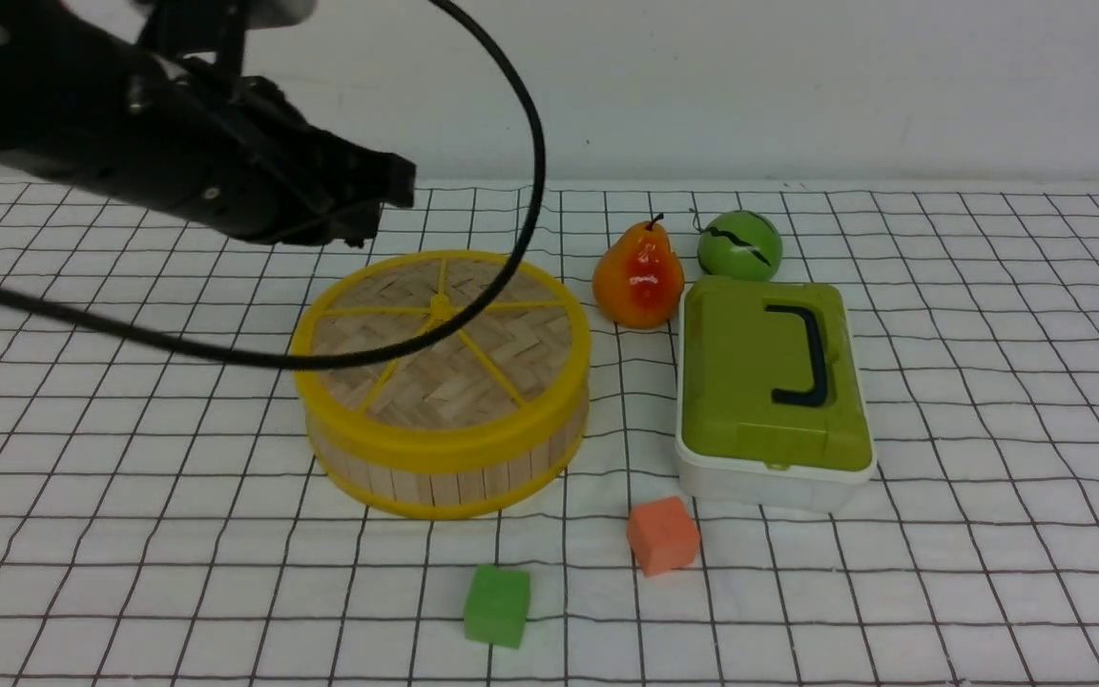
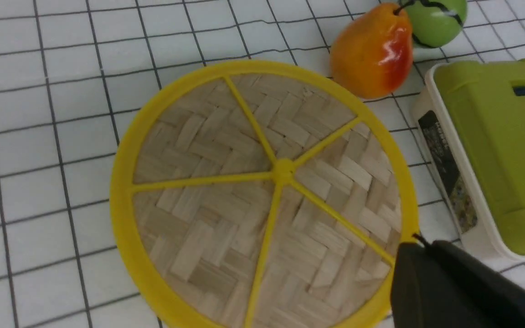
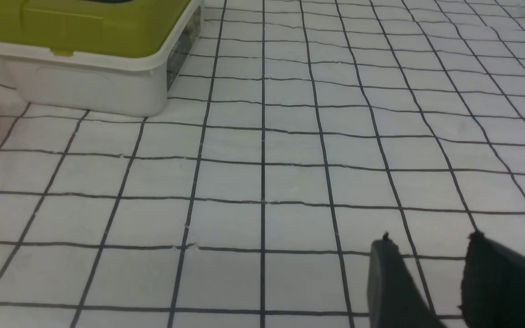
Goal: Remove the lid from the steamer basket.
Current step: Use the left arm to lift the lid of the steamer
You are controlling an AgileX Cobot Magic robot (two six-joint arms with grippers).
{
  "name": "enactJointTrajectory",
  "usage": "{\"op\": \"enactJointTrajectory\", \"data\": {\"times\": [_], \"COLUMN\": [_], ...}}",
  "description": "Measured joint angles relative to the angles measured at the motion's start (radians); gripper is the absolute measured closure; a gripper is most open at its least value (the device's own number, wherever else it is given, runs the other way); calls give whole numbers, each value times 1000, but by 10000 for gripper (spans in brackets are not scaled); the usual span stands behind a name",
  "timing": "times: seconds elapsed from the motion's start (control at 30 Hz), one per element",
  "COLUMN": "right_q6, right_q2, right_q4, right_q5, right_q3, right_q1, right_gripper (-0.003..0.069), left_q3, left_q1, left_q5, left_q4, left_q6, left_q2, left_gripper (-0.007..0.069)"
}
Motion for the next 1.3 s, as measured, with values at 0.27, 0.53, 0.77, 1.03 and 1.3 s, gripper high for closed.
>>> {"op": "enactJointTrajectory", "data": {"times": [0.27,0.53,0.77,1.03,1.3], "right_q6": [0,0,0,0,0], "right_q2": [0,0,0,0,0], "right_q4": [0,0,0,0,0], "right_q5": [0,0,0,0,0], "right_q3": [0,0,0,0,0], "right_q1": [0,0,0,0,0], "right_gripper": [419,419,419,419,419], "left_q3": [-172,-314,-347,-349,-355], "left_q1": [-10,-10,-10,-10,-10], "left_q5": [26,61,156,121,99], "left_q4": [51,56,60,77,88], "left_q6": [-3,-5,-32,-29,12], "left_q2": [213,365,419,466,503], "left_gripper": [360,258,258,259,394]}}
